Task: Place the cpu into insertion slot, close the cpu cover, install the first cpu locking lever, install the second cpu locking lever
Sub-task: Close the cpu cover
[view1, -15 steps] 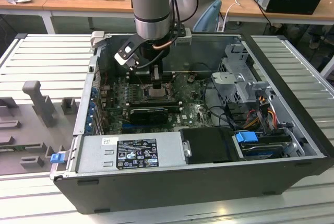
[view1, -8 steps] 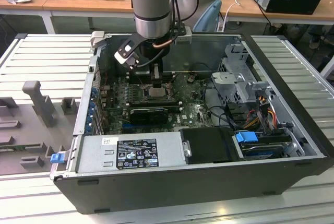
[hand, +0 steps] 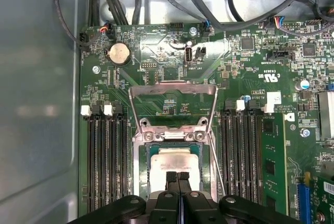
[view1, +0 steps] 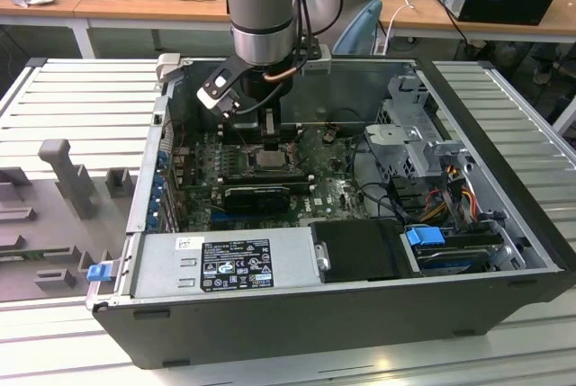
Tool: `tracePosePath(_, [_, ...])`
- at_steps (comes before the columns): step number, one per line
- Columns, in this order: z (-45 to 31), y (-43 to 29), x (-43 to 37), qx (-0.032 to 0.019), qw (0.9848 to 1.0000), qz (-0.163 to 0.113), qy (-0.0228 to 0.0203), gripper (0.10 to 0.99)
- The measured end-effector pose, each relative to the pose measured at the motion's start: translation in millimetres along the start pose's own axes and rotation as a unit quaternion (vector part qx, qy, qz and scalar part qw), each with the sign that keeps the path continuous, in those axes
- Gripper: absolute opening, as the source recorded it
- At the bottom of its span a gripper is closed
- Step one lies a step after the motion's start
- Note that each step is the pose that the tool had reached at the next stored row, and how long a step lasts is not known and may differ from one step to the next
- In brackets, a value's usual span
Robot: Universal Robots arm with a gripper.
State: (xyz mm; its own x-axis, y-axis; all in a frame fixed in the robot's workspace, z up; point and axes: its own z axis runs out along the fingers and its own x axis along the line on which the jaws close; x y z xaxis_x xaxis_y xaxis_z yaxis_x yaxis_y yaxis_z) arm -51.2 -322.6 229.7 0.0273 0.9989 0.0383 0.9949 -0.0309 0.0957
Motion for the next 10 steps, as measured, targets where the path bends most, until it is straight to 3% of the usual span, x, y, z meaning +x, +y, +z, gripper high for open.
tracePosePath(10, [-3.1, 0.3, 0.1, 0.0, 1.0, 0.0, 0.0001, 0.106])
